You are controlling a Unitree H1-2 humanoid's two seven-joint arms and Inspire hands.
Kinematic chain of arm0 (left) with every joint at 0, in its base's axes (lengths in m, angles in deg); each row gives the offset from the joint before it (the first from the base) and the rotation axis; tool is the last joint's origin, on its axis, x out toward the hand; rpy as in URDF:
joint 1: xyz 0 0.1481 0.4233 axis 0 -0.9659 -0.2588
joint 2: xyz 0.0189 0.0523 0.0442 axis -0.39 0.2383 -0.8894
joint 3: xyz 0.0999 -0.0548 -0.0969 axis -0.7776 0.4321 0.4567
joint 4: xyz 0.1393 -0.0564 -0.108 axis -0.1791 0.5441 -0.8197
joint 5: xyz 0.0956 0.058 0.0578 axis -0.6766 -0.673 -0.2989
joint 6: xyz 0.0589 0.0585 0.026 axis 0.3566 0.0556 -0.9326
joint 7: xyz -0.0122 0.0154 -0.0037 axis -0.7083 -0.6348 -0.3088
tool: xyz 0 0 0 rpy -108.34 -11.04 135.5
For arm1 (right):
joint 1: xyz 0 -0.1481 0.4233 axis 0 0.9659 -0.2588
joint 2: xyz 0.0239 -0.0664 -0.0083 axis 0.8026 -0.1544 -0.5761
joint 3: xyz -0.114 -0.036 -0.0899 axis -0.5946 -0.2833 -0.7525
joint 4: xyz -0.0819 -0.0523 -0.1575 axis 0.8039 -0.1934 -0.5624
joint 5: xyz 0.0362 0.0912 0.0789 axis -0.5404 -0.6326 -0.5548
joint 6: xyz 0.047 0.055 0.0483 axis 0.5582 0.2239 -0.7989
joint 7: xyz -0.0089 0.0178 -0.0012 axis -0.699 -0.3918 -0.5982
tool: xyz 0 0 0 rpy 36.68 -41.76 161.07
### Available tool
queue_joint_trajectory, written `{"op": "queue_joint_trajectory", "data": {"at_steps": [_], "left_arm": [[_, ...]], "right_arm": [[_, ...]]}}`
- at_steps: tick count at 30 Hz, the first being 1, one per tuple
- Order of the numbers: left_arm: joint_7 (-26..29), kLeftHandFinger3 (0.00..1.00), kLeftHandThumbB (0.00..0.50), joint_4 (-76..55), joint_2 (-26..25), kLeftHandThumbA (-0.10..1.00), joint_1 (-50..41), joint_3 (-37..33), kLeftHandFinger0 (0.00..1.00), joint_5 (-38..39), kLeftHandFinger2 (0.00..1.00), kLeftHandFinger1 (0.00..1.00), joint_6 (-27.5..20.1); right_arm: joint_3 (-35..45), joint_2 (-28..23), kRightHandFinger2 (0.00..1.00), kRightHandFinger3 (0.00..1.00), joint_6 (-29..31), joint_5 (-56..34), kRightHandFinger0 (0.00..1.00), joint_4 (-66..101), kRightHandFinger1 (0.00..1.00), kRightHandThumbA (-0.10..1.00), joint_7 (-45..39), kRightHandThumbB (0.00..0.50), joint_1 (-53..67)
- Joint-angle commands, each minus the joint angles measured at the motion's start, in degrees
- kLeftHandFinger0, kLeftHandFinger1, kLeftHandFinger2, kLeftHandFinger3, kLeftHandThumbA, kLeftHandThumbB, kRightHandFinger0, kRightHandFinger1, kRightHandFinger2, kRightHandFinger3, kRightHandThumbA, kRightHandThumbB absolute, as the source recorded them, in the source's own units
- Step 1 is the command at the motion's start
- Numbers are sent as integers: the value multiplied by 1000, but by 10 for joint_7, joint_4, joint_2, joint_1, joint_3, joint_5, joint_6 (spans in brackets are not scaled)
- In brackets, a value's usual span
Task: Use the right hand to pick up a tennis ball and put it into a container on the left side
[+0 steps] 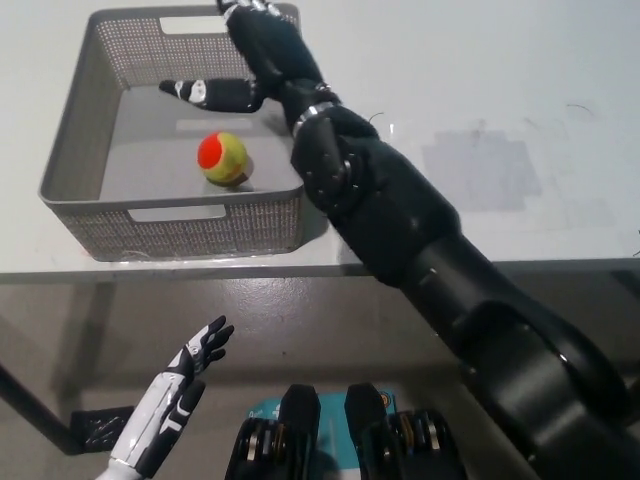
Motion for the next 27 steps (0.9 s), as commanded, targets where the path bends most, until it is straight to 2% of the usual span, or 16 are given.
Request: {"op": "queue_joint_trajectory", "data": {"at_steps": [1,4,6,8,10,11,14,16,17,20,21,23,25,27], "left_arm": [[-14,1000,318,-19,-17,1000,-6,-2,1000,7,1000,1000,1],[-10,1000,293,-15,-15,1000,-5,-1,1000,2,1000,1000,-8],[-11,1000,290,-12,-19,1000,-3,1,1000,3,1000,1000,-11],[-11,1000,290,-10,-21,1000,-3,3,1000,3,1000,1000,-14],[-14,1000,287,-11,-24,998,-5,2,1000,5,1000,1000,-12],[-15,1000,298,-11,-25,1000,-5,1,1000,2,1000,1000,-7],[-16,1000,303,-9,-26,1000,-4,0,1000,-1,1000,1000,-3],[-15,1000,307,-7,-24,1000,-3,-1,1000,-2,1000,1000,-2],[-14,1000,308,-7,-23,1000,-3,0,1000,-3,1000,1000,-2],[-13,1000,298,-1,-25,1000,0,2,1000,-3,1000,1000,-10],[-13,1000,298,1,-24,1000,2,3,1000,-2,1000,1000,-10],[-11,1000,295,1,-22,1000,3,4,1000,-4,1000,1000,-13],[-7,1000,293,5,-20,1000,5,5,1000,-6,1000,1000,-18],[-5,1000,313,5,-18,1000,4,7,1000,-7,1000,1000,-15]], "right_arm": [[79,-77,1000,1000,-13,-55,1000,335,1000,953,-35,442,69],[108,-108,1000,1000,-62,-63,1000,502,1000,990,-64,450,138],[124,-128,1000,1000,-67,-66,1000,590,1000,980,-69,415,186],[146,-141,1000,1000,-70,-85,1000,669,1000,965,-70,420,246],[155,-146,1000,1000,-48,-111,1000,724,1000,945,-62,404,309],[156,-150,1000,1000,-28,-152,1000,758,1000,904,-60,387,351],[150,-153,1000,1000,11,-171,1000,796,1000,911,-45,391,424],[140,-158,1000,1000,58,-177,1000,802,1000,862,-30,408,483],[135,-159,1000,1000,78,-173,1000,798,1000,866,-23,415,504],[124,-161,1000,1000,153,-157,1000,762,1000,901,4,388,576],[124,-162,1000,1000,156,-156,1000,758,1000,905,5,387,576],[126,-163,1000,1000,184,-144,1000,723,1000,994,16,373,610],[128,-160,1000,1000,207,-143,1000,687,1000,1000,22,365,632],[120,-168,1000,1000,212,-145,1000,655,1000,1000,26,340,652]]}}
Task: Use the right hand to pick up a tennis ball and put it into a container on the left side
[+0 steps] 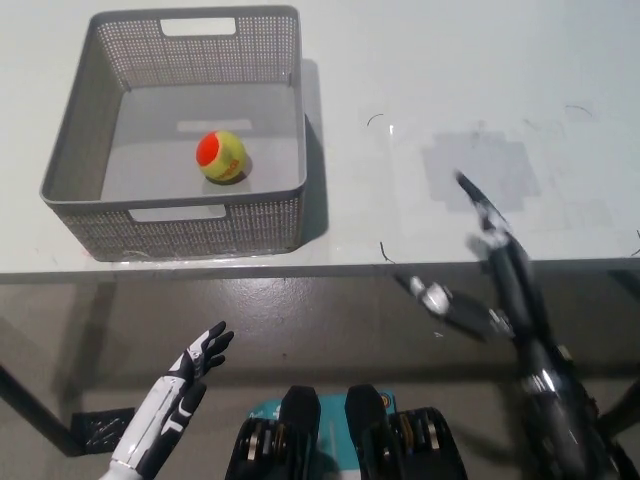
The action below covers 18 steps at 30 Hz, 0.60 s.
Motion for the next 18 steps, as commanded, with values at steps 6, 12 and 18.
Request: {"op": "queue_joint_trajectory", "data": {"at_steps": [6,12,18], "left_arm": [[2,1000,306,3,-16,1000,12,11,1000,-5,1000,1000,-25],[6,1000,283,14,-15,1000,20,18,1000,-4,1000,1000,-31],[15,1000,268,16,-10,1000,24,30,1000,-10,1000,1000,-20]], "right_arm": [[39,-15,1000,1000,166,-178,1000,28,1000,1000,-24,343,121],[32,-17,1000,1000,137,-222,1000,-1,1000,1000,-69,351,129],[31,-20,1000,1000,120,-229,1000,-22,1000,1000,-94,345,134]]}}
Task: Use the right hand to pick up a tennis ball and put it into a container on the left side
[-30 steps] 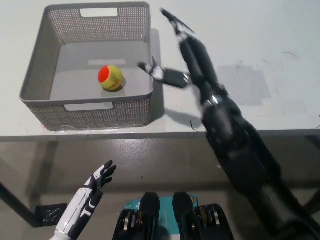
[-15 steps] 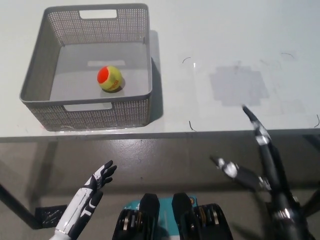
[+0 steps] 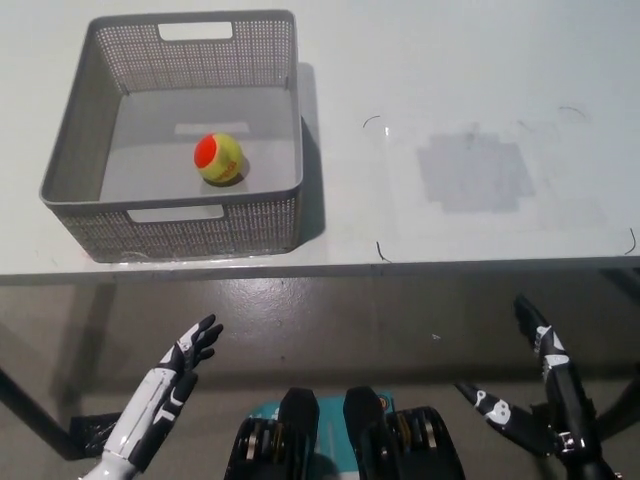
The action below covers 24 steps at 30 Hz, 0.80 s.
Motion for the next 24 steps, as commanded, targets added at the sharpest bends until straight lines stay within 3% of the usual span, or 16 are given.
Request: {"op": "queue_joint_trajectory", "data": {"at_steps": [1,6,8,9,13,18,21,24], "left_arm": [[15,1000,259,-3,-8,1000,10,14,1000,-6,1000,1000,-18],[18,1000,222,-4,-3,1000,9,22,1000,-8,1000,1000,-15],[20,1000,222,-5,-1,1000,8,25,1000,-10,1000,1000,-10],[24,1000,246,-9,2,1000,7,28,1000,-12,1000,1000,-2],[37,1000,241,-23,17,1000,4,47,1000,-4,1000,1000,29],[56,1000,199,-48,34,1000,2,72,1000,-8,1000,1000,71],[75,1000,136,-48,51,1000,5,84,1000,-19,1000,1000,82],[82,1000,130,-55,62,1000,5,90,1000,-24,1000,1000,104]], "right_arm": [[9,-3,1000,1000,34,-55,1000,-5,1000,1000,-44,340,0],[11,-8,1000,1000,30,-70,1000,-19,1000,1000,-69,336,-4],[11,-9,1000,1000,24,-82,1000,-20,1000,1000,-82,310,-6],[11,-8,1000,1000,17,-91,1000,-19,1000,1000,-88,322,-7],[12,-6,1000,1000,4,-110,1000,-16,1000,1000,-106,298,-12],[15,-4,1000,1000,2,-106,1000,-25,1000,1000,-115,269,-20],[18,-4,1000,1000,-5,-109,1000,-24,1000,991,-120,255,-21],[20,-4,1000,1000,-4,-111,1000,-27,1000,962,-125,236,-24]]}}
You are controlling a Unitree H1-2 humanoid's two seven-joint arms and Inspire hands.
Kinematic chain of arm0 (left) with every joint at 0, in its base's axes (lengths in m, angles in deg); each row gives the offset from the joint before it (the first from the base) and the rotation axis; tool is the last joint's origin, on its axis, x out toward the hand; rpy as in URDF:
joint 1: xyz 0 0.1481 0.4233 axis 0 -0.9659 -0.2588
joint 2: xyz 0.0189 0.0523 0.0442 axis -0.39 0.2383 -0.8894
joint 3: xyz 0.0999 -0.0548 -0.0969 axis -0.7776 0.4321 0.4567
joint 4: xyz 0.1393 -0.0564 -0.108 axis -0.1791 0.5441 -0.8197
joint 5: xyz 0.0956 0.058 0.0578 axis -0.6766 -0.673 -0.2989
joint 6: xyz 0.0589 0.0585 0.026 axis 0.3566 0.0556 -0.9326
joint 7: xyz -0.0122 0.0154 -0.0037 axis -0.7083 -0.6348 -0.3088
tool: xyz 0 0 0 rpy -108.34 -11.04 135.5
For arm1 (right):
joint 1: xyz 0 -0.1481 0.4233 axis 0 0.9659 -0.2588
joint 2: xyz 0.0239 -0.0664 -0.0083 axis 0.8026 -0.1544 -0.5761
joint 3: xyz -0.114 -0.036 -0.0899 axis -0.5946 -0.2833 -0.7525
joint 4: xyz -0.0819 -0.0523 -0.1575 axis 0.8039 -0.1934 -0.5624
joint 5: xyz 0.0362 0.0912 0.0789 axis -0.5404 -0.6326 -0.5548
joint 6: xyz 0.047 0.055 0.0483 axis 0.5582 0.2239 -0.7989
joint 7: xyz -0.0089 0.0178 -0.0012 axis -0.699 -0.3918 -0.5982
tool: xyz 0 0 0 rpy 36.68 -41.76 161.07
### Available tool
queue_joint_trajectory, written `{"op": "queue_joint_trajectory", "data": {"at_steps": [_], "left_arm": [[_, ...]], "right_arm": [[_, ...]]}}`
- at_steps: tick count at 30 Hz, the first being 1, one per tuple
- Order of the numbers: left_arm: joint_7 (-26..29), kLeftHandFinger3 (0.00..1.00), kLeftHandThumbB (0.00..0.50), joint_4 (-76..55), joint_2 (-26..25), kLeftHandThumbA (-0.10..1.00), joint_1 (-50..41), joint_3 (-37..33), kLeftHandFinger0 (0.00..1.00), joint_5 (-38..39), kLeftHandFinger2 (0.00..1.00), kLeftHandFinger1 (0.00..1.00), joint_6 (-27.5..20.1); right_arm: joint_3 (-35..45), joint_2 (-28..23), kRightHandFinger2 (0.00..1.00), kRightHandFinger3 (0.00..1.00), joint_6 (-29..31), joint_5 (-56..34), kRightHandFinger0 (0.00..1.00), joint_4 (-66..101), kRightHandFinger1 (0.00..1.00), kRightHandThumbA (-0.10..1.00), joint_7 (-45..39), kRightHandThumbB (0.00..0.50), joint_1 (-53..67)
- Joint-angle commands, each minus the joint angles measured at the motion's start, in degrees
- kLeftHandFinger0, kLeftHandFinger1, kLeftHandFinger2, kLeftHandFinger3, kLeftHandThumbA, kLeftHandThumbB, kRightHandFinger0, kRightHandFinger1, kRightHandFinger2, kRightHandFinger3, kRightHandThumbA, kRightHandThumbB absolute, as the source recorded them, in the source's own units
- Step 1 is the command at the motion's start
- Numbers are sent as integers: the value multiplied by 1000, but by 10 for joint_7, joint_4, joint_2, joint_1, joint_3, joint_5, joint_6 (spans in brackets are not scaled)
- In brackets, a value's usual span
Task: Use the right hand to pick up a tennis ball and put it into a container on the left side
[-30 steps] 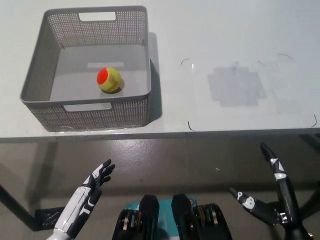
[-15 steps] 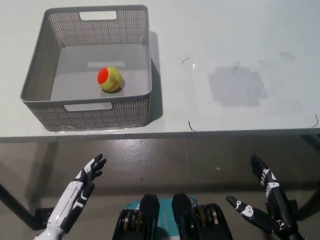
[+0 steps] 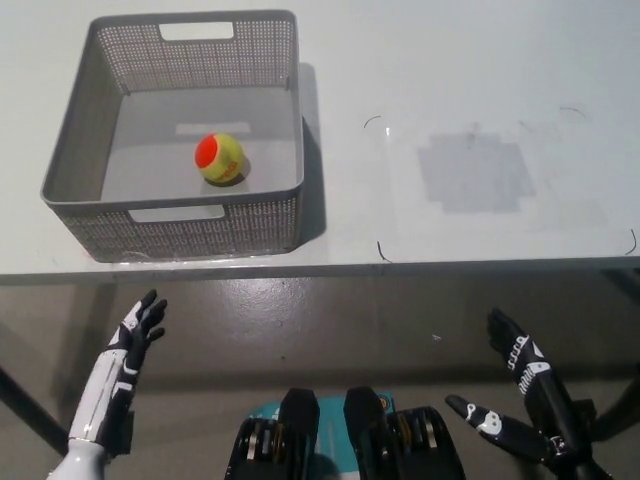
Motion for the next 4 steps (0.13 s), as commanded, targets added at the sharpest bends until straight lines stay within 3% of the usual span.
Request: {"op": "queue_joint_trajectory", "data": {"at_steps": [1,4], "left_arm": [[36,1000,128,-27,11,1000,4,11,1000,-14,1000,1000,37],[37,1000,99,-28,13,1000,4,12,1000,-21,1000,1000,36]], "right_arm": [[12,-2,1000,1000,-4,-23,1000,3,1000,942,-25,239,-16],[14,-1,1000,1000,-11,-27,1000,4,1000,937,-30,238,-18]]}}
